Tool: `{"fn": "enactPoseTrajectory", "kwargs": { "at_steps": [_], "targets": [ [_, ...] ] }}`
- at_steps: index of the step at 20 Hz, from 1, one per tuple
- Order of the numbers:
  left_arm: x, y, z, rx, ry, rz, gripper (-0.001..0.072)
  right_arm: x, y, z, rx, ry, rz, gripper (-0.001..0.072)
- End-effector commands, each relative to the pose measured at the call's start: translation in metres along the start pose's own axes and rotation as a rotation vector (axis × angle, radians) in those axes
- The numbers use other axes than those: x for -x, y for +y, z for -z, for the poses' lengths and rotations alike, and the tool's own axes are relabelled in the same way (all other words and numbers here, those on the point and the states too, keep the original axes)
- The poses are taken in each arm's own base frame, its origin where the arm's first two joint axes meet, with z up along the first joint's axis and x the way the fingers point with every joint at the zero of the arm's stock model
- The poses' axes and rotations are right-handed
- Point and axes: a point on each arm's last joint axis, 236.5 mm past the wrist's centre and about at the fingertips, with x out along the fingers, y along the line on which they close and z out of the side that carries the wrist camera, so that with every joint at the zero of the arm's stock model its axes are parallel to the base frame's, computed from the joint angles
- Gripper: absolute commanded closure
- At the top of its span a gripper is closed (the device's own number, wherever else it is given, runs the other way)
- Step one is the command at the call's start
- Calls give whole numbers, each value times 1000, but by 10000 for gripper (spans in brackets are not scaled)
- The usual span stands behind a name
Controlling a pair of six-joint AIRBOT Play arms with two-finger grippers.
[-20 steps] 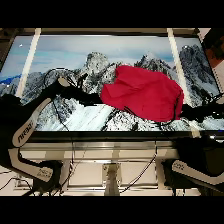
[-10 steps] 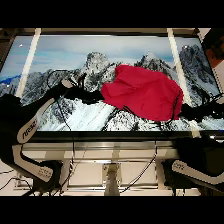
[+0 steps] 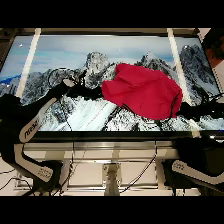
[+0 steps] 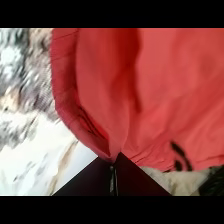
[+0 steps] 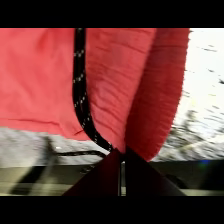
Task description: Fold the clothes and pants, and hang the long-sleeved shirts on hangers.
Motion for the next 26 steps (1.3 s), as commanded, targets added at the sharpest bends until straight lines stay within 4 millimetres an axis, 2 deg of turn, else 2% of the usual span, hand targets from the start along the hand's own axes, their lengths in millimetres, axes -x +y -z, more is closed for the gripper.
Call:
{"fn": "enactPoseTrajectory", "kwargs": {
  "at_steps": [1, 3, 6, 8, 10, 12, 13, 14, 16, 18, 20, 22, 24, 26],
  "targets": [
    [38, -54, -63, -101, -165, 67, 703, 8, 56, -21, -76, -79, -241, 702],
    [78, -96, -116, -180, -329, 103, 704, 39, 100, -68, -117, -257, -439, 701],
    [144, -143, -188, -253, -609, 132, 704, 115, 164, -139, -92, -554, -647, 702],
    [201, -169, -231, -264, -816, 158, 704, 165, 221, -168, -21, -719, -713, 702],
    [259, -199, -254, -306, -956, 197, 704, 214, 284, -180, 121, -892, -722, 702],
    [312, -228, -262, -365, -1046, 236, 704, 259, 334, -182, 252, -1042, -704, 702],
    [328, -237, -261, -388, -1063, 248, 704, 273, 352, -180, 317, -1084, -690, 702],
    [336, -242, -257, -402, -1061, 251, 704, 280, 364, -178, 353, -1096, -693, 702],
    [334, -245, -246, -431, -1005, 254, 704, 287, 375, -175, 359, -1088, -719, 702],
    [331, -246, -239, -464, -973, 246, 704, 286, 376, -173, 370, -1066, -721, 702],
    [327, -248, -231, -498, -931, 241, 704, 274, 375, -166, 414, -1017, -696, 702],
    [316, -243, -219, -542, -855, 220, 704, 255, 365, -161, 480, -956, -613, 702],
    [293, -225, -202, -577, -731, 168, 705, 221, 332, -155, 517, -820, -466, 702],
    [252, -201, -164, -564, -514, 164, 706, 184, 278, -137, 524, -613, -286, 702]
  ]
}}
